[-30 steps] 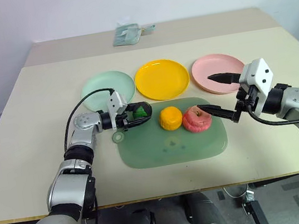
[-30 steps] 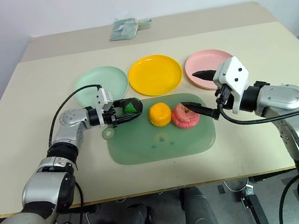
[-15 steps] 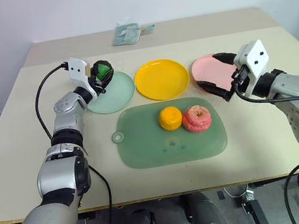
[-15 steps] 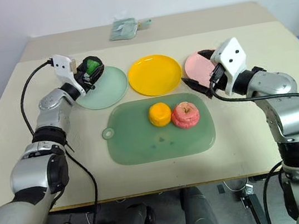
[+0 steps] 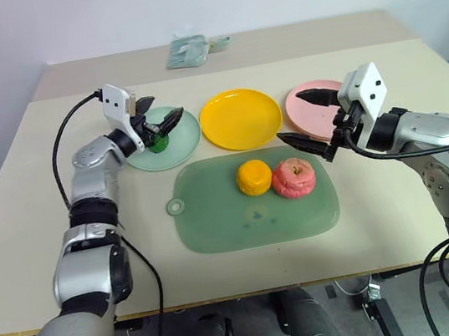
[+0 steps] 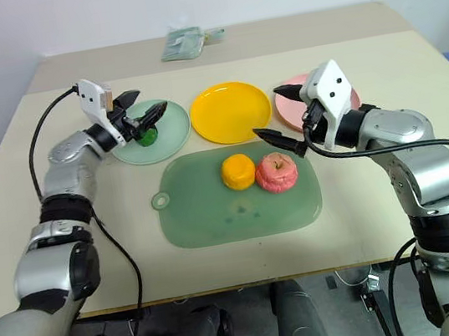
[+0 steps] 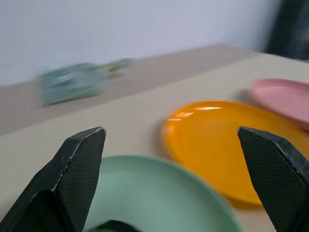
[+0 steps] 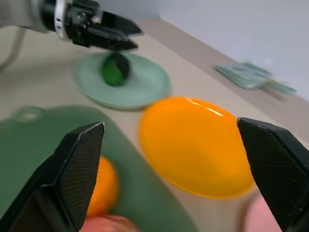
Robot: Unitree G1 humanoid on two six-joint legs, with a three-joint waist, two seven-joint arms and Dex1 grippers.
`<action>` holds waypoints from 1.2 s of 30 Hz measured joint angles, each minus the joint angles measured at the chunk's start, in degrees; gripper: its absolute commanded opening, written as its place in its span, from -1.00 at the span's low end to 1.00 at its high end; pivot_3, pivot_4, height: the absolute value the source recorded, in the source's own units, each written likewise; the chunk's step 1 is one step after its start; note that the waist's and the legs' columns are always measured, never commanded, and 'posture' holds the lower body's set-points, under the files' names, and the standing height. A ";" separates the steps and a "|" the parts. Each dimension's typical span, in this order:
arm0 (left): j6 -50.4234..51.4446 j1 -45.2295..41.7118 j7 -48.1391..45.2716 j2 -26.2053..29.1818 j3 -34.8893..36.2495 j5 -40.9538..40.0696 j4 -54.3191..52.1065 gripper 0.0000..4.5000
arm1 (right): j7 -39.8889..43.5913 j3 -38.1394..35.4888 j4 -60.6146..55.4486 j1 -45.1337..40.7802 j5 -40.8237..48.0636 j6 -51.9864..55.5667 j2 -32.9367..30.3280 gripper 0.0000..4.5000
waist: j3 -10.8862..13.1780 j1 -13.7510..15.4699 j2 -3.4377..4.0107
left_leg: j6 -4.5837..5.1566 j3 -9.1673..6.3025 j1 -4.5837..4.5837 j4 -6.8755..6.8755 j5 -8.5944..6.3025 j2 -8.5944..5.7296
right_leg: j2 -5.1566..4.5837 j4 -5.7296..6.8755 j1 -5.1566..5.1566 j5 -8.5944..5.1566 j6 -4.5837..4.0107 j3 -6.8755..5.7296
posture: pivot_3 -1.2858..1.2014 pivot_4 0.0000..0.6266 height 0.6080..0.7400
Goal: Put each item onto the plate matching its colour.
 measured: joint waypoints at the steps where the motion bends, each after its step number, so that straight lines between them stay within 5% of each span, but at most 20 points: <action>1: 3.30 2.22 -4.25 1.77 -0.79 -2.04 -3.69 0.98 | -0.49 1.19 -0.32 -0.69 -0.14 1.43 0.05 1.00 | 0.00 -0.20 0.00 | 0.00 0.00 -0.01 0.00 0.00 0.03 | 0.01 0.01 -0.02 0.00 0.00 0.00 | 0.03 -0.52 1.00; 6: 15.39 9.47 -16.44 9.65 -1.61 -9.06 -17.26 0.98 | -2.76 8.21 -1.26 -6.45 -0.83 9.73 1.89 1.00 | 0.00 -0.45 0.00 | -0.06 -0.07 -0.05 0.03 0.03 0.02 | -0.01 0.08 -0.06 0.00 0.00 -0.03 | 0.03 -0.52 1.00; 12: 17.68 14.34 -23.73 13.86 -1.35 -13.52 -25.73 0.98 | -3.08 15.92 -0.89 -12.59 -1.39 18.23 3.62 1.00 | 0.00 0.42 0.00 | -0.06 -0.08 -0.09 0.01 0.03 0.01 | -0.01 -0.01 -0.08 -0.01 -0.02 -0.05 | 0.03 -0.52 1.00; 30: 14.12 23.17 -22.93 17.40 -1.19 -14.65 -34.73 0.98 | 1.66 28.97 5.20 -14.88 -12.69 17.94 1.28 1.00 | 0.00 0.47 0.00 | -0.04 -0.05 -0.06 0.01 0.02 0.00 | 0.00 -0.03 -0.05 -0.01 -0.02 -0.06 | 0.03 -0.52 1.00; 34: 14.10 23.17 -22.46 17.39 -1.19 -14.67 -34.85 1.00 | 2.26 28.93 6.04 -15.10 -13.84 17.11 2.55 0.26 | 0.00 0.47 0.00 | -0.04 -0.06 -0.05 0.01 0.02 0.01 | 0.00 -0.03 -0.04 -0.01 -0.02 -0.07 | 0.03 -0.52 1.00; 36: 14.09 23.14 -22.16 17.34 -1.19 -14.67 -34.82 1.00 | 2.27 28.36 6.32 -15.09 -13.66 17.18 3.77 0.21 | 0.00 0.48 0.00 | -0.05 -0.06 -0.06 0.01 0.02 0.01 | 0.00 -0.03 -0.05 -0.01 -0.02 -0.07 | 0.03 -0.52 1.00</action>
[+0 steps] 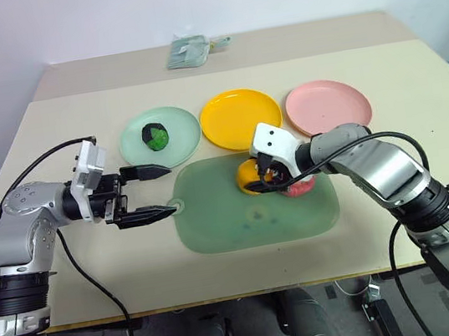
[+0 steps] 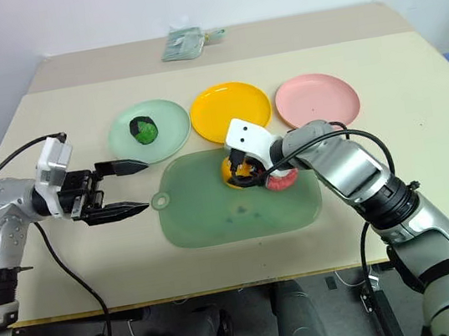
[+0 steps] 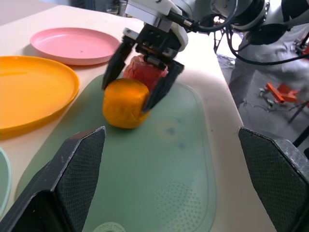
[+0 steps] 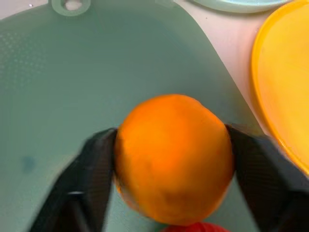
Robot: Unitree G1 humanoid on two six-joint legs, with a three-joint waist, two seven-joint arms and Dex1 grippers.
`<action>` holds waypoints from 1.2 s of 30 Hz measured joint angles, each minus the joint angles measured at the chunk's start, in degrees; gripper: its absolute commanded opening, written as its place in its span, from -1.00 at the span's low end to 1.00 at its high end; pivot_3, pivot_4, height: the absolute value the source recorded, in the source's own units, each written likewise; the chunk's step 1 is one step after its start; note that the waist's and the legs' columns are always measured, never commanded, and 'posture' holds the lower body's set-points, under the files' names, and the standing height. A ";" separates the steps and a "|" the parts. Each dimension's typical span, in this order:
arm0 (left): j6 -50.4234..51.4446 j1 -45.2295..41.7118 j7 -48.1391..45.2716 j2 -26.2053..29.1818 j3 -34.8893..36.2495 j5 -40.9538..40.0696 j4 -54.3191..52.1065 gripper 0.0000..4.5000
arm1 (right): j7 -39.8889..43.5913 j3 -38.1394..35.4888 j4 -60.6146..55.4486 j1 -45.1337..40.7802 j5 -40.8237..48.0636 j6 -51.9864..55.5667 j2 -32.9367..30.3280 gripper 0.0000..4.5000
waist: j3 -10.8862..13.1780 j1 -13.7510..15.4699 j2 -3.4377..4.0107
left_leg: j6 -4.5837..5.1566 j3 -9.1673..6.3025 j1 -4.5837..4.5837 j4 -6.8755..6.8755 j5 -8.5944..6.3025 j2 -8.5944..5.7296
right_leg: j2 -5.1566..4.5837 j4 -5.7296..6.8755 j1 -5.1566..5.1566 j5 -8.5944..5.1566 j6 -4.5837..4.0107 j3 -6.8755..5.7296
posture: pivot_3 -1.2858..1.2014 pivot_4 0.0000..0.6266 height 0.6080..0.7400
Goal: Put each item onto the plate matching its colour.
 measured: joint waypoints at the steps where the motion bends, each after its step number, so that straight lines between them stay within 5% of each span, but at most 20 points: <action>1: 0.00 -0.01 0.23 -0.03 0.00 0.00 0.05 1.00 | -0.01 -0.38 0.11 0.00 0.06 0.01 0.34 0.21 | 0.00 0.00 0.00 | 0.00 0.00 -0.01 0.00 0.00 0.00 | 0.00 0.00 -0.01 0.00 0.00 0.00 | 0.03 -0.52 1.00; 10: -1.47 -2.94 4.80 -3.52 0.61 0.00 2.95 1.00 | -5.04 -14.78 4.56 -4.40 5.83 0.47 10.09 0.21 | 0.00 0.02 0.00 | -0.02 -0.02 -0.01 -0.01 0.01 0.00 | 0.00 0.03 -0.02 0.00 0.00 0.00 | 0.03 -0.52 1.00; 21: -12.58 -5.61 16.96 -7.07 1.82 7.11 10.16 1.00 | -22.98 -17.82 36.31 -12.60 -6.87 -21.76 19.94 0.21 | 0.01 -1.36 0.03 | -0.10 -0.01 -0.08 -0.15 0.05 -0.03 | -0.03 0.01 -0.17 0.00 -0.01 0.01 | 0.03 -0.52 1.00; 25: -12.45 -5.17 17.41 -7.11 1.84 7.01 9.53 1.00 | -21.95 -18.14 41.12 -14.12 -7.16 -25.40 21.31 0.97 | 0.02 -1.93 0.03 | -0.10 -0.02 -0.07 -0.15 0.05 -0.03 | -0.04 0.01 -0.18 0.00 0.00 0.02 | 0.03 -0.52 1.00; 32: -10.36 -2.95 14.86 -6.61 1.99 4.20 6.70 1.00 | -19.60 -23.05 40.32 -14.54 -4.02 -26.17 20.02 0.99 | 0.03 -2.40 0.06 | -0.10 -0.05 -0.09 -0.15 0.05 -0.02 | -0.04 0.02 -0.19 0.00 0.00 0.01 | 0.03 -0.52 1.00; 36: -5.54 -1.54 11.31 -5.95 2.33 -1.42 1.24 1.00 | -9.11 -24.97 26.16 -10.59 3.23 -17.38 11.26 0.99 | 0.04 -1.79 0.07 | -0.04 -0.14 -0.17 -0.17 0.02 -0.02 | -0.04 -0.04 -0.19 0.00 -0.01 -0.02 | 0.03 -0.52 1.00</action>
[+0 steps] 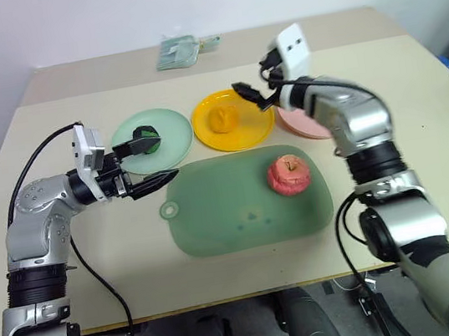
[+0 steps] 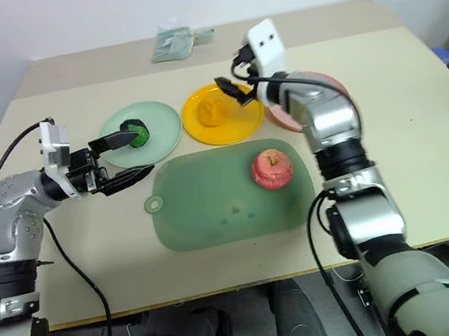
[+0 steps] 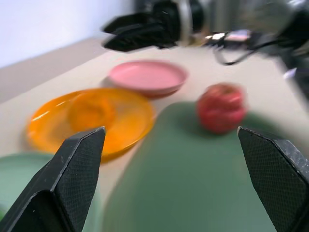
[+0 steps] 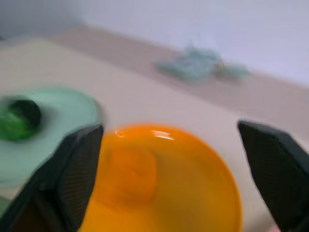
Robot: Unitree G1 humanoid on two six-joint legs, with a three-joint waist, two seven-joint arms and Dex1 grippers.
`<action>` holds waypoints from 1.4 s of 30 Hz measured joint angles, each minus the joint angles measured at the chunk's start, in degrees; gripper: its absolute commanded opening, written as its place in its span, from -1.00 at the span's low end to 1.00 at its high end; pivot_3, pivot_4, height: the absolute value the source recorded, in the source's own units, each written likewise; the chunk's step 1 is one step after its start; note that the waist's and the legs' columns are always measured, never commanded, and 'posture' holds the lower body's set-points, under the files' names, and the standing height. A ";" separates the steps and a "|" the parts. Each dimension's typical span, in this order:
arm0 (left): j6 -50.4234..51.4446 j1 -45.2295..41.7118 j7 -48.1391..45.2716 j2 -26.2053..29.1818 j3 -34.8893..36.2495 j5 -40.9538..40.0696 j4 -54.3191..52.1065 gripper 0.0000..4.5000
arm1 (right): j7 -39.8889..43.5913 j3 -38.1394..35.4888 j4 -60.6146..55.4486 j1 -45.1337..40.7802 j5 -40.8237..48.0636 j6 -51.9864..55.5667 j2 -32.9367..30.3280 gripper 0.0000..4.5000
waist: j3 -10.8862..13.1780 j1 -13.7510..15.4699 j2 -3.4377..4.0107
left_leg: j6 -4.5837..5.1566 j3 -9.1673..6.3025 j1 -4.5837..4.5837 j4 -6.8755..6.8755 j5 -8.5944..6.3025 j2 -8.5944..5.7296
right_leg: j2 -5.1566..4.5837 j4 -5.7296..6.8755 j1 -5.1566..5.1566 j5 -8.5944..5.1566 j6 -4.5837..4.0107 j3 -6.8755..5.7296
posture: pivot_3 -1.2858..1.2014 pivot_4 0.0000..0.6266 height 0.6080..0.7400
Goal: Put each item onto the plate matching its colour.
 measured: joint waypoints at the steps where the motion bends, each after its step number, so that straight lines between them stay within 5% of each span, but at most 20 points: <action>1: 1.20 0.40 -1.04 0.50 -0.06 -1.09 -1.03 1.00 | 3.55 -0.01 -4.70 2.58 2.27 3.53 -3.82 0.99 | 0.00 0.33 0.00 | 0.03 -0.01 -0.01 0.00 -0.02 0.00 | 0.00 -0.03 0.01 0.00 0.00 -0.01 | 0.03 -0.52 1.00; 5: 4.33 1.93 -4.60 2.62 -0.57 -2.56 -2.28 1.00 | 13.17 -0.19 -18.36 11.72 9.63 16.78 -16.06 0.99 | 0.00 0.41 0.00 | 0.12 0.11 0.13 0.08 -0.06 -0.03 | -0.02 -0.02 0.18 0.00 0.00 0.02 | 0.03 -0.52 1.00; 10: 3.58 0.60 -6.83 1.52 -2.79 -2.00 -1.65 1.00 | 16.13 -1.37 -28.64 18.02 15.08 25.51 -23.73 0.99 | 0.00 0.40 -0.01 | 0.35 0.13 0.26 0.08 -0.19 0.06 | 0.06 -0.02 0.21 0.00 0.01 0.03 | 0.03 -0.52 1.00; 29: 1.42 -1.23 -9.70 1.20 -4.34 -0.31 2.34 1.00 | 11.90 5.67 -30.64 26.36 10.57 20.64 -22.64 0.99 | -0.02 1.92 -0.03 | 0.03 0.14 0.19 0.09 -0.02 0.03 | 0.03 -0.03 0.19 0.00 0.01 0.03 | 0.03 -0.52 1.00; 34: 0.90 -0.75 -9.42 1.27 -4.26 -0.30 2.33 1.00 | 12.01 6.17 -28.93 25.98 9.78 19.76 -22.44 0.42 | -0.02 2.05 -0.03 | 0.04 0.15 0.21 0.11 -0.02 0.03 | 0.03 -0.04 0.21 0.00 0.01 0.03 | 0.03 -0.52 1.00; 42: -1.29 -0.53 -7.43 0.76 -4.16 1.09 3.13 1.00 | 6.71 1.28 -20.49 19.97 8.96 16.71 -17.65 0.42 | -0.01 1.97 -0.03 | 0.00 0.16 0.20 0.11 0.00 0.03 | 0.03 -0.03 0.18 0.00 0.01 0.04 | 0.03 -0.52 1.00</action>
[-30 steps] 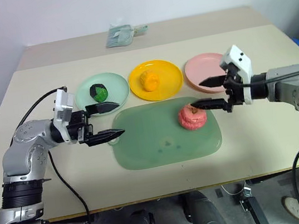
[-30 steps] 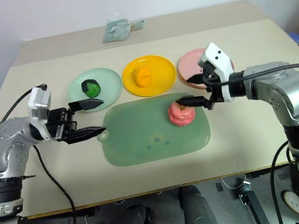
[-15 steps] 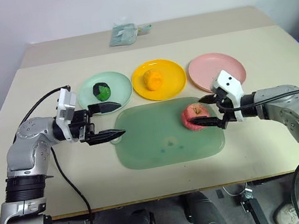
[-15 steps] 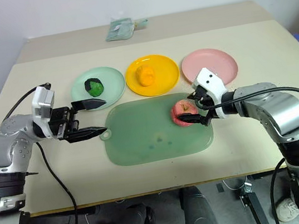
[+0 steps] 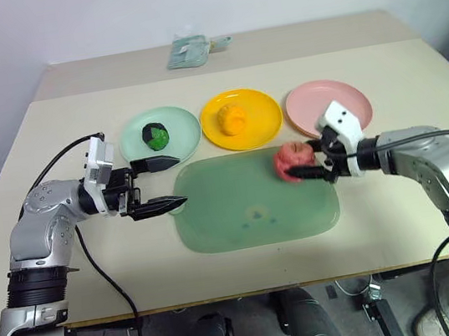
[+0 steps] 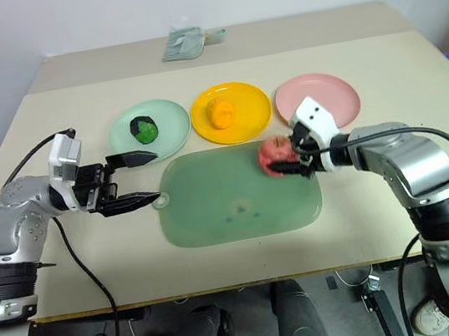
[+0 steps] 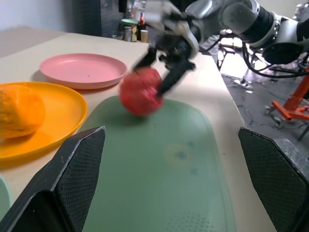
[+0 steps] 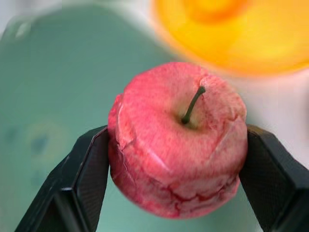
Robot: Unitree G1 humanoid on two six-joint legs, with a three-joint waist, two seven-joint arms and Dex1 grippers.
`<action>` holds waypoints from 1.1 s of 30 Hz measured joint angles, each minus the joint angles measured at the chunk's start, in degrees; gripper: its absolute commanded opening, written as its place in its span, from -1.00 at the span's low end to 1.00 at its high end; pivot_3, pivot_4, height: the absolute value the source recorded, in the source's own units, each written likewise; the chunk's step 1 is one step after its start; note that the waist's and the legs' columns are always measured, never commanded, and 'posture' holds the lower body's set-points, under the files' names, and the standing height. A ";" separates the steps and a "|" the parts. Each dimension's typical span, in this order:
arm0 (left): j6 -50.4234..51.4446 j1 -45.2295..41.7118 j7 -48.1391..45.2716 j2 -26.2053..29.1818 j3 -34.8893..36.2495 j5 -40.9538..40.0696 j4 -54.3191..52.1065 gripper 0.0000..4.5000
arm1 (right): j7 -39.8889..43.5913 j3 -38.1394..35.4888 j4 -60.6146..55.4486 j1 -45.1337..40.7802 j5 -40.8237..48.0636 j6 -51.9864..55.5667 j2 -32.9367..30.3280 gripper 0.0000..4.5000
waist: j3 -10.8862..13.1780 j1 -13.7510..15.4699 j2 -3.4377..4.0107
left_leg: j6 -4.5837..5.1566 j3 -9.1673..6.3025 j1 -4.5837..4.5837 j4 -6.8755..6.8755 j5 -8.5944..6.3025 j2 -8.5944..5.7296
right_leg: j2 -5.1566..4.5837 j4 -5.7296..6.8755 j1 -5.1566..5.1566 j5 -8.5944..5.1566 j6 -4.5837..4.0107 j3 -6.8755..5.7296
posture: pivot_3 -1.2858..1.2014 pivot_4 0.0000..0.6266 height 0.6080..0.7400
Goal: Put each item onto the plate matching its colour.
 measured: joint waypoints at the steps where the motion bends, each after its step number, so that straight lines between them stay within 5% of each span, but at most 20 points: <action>1: -1.68 -0.39 0.99 -0.84 0.11 0.73 0.89 1.00 | -2.15 -1.35 2.68 -1.89 -0.88 -1.42 1.29 0.42 | 0.00 0.03 0.00 | -0.01 0.00 0.01 0.00 0.01 0.00 | 0.00 -0.01 0.00 0.00 0.00 0.00 | 0.03 -0.52 1.00; 9: -6.72 -3.84 9.20 -4.34 -0.01 5.67 4.98 1.00 | -16.35 -4.87 25.52 -11.05 -12.04 -16.03 3.58 0.42 | 0.00 -0.04 0.00 | 0.06 0.02 -0.11 -0.10 -0.03 -0.04 | -0.04 -0.06 -0.04 0.00 -0.01 0.00 | 0.03 -0.52 1.00; 12: -6.46 -3.55 9.66 -5.21 -0.55 5.89 4.73 1.00 | -15.50 -4.37 30.30 -11.04 -12.88 -17.21 5.23 0.98 | 0.00 -0.47 0.01 | 0.08 0.12 -0.11 -0.10 -0.05 -0.04 | -0.03 -0.06 -0.08 0.00 -0.01 0.08 | 0.03 -0.52 1.00; 18: -3.74 -3.14 8.92 -4.53 -0.45 5.17 3.05 1.00 | -15.50 -5.85 30.82 -13.06 -13.68 -22.15 5.68 0.98 | 0.01 -0.37 0.02 | 0.01 0.09 -0.02 -0.06 0.00 -0.01 | 0.01 0.03 -0.05 0.01 0.00 0.08 | 0.03 -0.52 1.00; 23: -1.39 -2.38 6.19 -2.97 1.40 1.84 2.62 1.00 | -6.36 -10.83 15.14 -9.24 -2.66 -21.72 6.95 0.98 | 0.01 -0.35 0.01 | 0.01 -0.02 -0.06 -0.10 -0.01 0.06 | 0.07 0.04 -0.06 0.01 0.00 0.00 | 0.03 -0.52 1.00; 33: -0.54 -2.13 2.58 3.07 4.06 0.50 3.56 1.00 | 9.33 -3.49 -15.90 11.32 8.20 -13.97 1.51 0.98 | 0.00 0.14 0.01 | 0.19 -0.06 -0.03 0.10 -0.10 -0.01 | 0.01 0.03 0.09 0.01 0.01 -0.03 | 0.03 -0.52 1.00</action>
